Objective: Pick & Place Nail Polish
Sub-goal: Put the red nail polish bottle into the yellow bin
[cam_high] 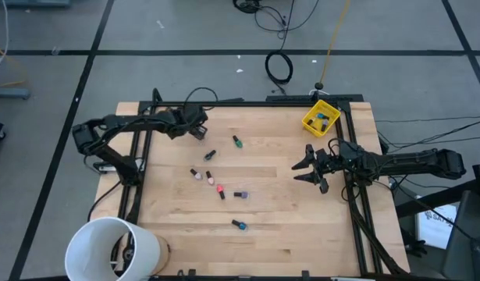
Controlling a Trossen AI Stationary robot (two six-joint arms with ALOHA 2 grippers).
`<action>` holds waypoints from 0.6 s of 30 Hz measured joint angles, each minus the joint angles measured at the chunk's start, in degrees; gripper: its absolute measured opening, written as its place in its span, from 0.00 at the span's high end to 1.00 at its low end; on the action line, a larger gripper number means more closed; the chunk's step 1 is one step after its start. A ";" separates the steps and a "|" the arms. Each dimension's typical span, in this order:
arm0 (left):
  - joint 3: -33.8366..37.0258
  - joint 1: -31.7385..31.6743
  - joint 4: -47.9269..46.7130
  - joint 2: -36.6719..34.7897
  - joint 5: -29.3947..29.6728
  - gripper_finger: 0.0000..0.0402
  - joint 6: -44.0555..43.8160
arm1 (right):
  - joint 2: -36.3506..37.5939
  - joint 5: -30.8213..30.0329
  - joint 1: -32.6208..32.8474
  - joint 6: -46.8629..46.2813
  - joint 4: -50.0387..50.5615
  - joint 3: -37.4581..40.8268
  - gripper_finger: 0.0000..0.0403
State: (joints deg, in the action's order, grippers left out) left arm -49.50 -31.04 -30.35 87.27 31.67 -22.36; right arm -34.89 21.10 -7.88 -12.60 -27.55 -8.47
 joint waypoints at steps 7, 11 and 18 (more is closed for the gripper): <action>0.00 -1.71 2.54 4.44 -1.76 0.48 2.53 | 0.00 -0.02 0.00 0.00 0.11 0.00 0.58; 0.00 -1.55 2.62 6.14 -5.05 0.48 2.89 | 0.00 -0.02 0.00 0.02 0.20 0.00 0.58; 0.01 -0.47 0.50 7.23 -6.53 0.48 2.70 | -0.01 -0.02 0.00 0.02 0.47 0.00 0.58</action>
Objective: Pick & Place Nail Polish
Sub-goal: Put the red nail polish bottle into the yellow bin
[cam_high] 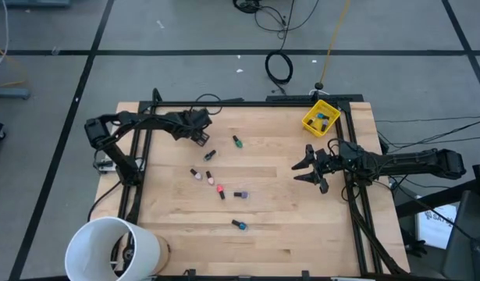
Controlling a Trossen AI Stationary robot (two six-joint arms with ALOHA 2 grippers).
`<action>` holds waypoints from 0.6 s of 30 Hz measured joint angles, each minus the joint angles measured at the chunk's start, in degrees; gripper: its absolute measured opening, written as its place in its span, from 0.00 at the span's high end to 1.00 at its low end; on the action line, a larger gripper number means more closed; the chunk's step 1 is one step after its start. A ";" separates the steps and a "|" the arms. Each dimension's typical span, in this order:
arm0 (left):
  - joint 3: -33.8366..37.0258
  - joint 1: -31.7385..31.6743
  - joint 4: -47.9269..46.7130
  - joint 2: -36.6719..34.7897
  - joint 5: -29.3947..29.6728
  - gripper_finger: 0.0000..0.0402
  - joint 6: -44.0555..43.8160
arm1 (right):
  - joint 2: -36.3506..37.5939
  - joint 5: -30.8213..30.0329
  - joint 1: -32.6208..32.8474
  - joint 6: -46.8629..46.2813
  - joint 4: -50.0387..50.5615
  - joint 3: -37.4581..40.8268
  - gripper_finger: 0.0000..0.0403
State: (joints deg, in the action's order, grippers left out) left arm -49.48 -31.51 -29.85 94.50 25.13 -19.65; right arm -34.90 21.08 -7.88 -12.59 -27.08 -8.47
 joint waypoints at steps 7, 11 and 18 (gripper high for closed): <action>-0.01 1.47 -1.48 -0.04 -0.78 0.48 -0.12 | 0.01 0.02 0.00 -0.02 -0.01 0.00 0.58; -0.01 2.27 -1.95 -0.05 -1.97 0.48 -0.06 | 0.01 0.00 0.00 0.00 -0.01 0.00 0.58; -0.07 3.53 -2.11 -0.66 -4.61 0.48 -0.76 | 0.01 0.01 0.00 0.00 0.51 0.00 0.58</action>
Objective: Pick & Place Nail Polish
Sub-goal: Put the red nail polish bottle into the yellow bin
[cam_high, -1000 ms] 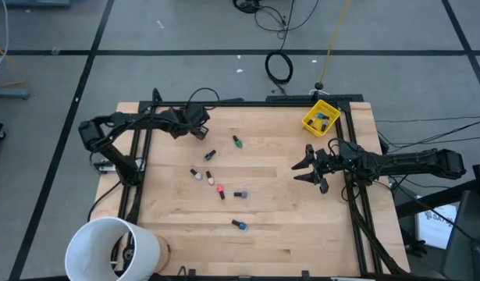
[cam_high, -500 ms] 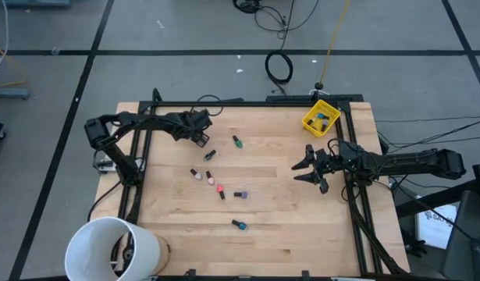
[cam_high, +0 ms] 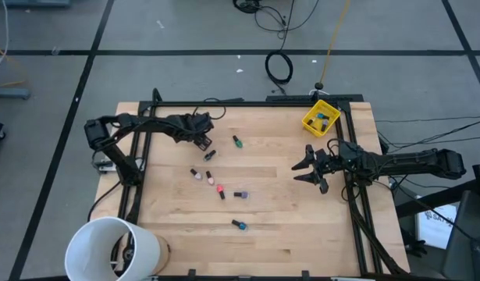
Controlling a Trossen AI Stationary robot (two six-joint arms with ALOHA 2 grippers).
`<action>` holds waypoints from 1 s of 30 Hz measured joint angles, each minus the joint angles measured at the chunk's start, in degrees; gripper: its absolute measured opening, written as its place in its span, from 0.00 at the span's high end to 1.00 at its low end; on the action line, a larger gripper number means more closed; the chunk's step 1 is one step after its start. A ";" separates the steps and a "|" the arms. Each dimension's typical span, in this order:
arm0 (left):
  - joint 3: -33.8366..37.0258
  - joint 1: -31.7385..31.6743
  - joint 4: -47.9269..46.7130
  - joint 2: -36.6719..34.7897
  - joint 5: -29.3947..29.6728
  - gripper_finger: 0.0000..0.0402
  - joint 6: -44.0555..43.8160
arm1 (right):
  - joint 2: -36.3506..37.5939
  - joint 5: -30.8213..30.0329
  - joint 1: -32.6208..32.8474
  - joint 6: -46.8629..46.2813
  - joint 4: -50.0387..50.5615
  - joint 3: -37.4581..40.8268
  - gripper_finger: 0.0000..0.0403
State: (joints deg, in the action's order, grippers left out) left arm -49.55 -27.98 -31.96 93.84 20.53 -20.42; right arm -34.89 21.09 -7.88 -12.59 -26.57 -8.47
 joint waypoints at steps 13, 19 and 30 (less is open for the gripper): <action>0.15 2.51 -0.15 -4.21 -7.39 0.48 11.73 | 0.00 0.01 0.00 -0.01 1.57 0.00 0.58; 0.15 3.03 0.03 -4.23 -7.16 0.48 26.30 | -0.01 0.03 0.00 -0.19 1.59 0.00 0.58; 0.15 2.82 0.46 -3.82 -10.55 0.48 32.98 | 0.00 0.17 -0.02 -0.08 1.62 0.00 0.58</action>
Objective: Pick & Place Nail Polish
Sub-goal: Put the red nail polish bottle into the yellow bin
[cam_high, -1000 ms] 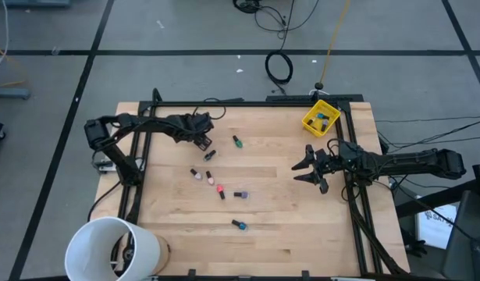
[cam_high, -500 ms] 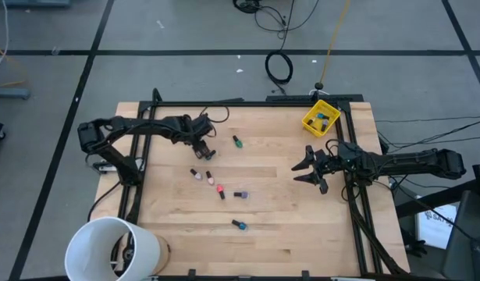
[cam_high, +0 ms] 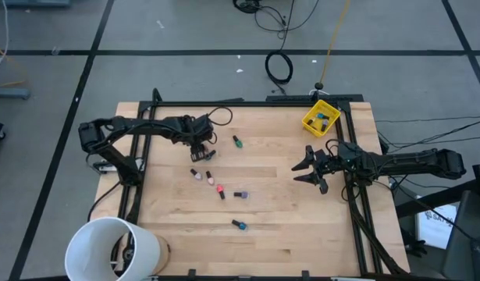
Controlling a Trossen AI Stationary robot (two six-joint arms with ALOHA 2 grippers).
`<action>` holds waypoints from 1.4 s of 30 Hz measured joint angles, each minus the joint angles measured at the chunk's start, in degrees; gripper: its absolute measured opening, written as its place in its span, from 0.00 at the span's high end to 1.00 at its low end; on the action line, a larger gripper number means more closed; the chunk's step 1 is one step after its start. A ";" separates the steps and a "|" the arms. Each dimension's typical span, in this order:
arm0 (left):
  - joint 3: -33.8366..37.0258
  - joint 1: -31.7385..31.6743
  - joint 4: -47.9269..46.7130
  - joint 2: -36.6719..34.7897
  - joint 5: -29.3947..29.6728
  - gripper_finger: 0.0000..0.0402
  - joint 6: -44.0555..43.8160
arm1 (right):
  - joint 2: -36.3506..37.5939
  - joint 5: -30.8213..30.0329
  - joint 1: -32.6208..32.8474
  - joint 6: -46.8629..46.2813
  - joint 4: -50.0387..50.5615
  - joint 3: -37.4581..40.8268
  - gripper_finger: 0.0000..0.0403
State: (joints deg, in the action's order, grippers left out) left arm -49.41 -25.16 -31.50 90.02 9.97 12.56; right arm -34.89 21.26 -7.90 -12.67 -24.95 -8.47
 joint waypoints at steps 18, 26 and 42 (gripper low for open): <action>6.80 0.01 8.19 0.00 -1.49 0.48 5.20 | 0.00 0.07 0.02 -0.10 -0.02 0.00 0.58; 8.46 0.03 13.77 -0.14 0.24 0.48 12.06 | -0.01 0.07 0.02 -0.77 -0.02 0.00 0.58; 8.42 0.20 14.33 0.85 -8.67 0.48 8.24 | -0.01 0.12 0.02 -0.60 -0.01 0.00 0.58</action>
State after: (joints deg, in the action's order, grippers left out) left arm -40.99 -24.95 -17.17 90.87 1.30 20.80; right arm -34.90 21.38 -7.88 -13.27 -24.96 -8.47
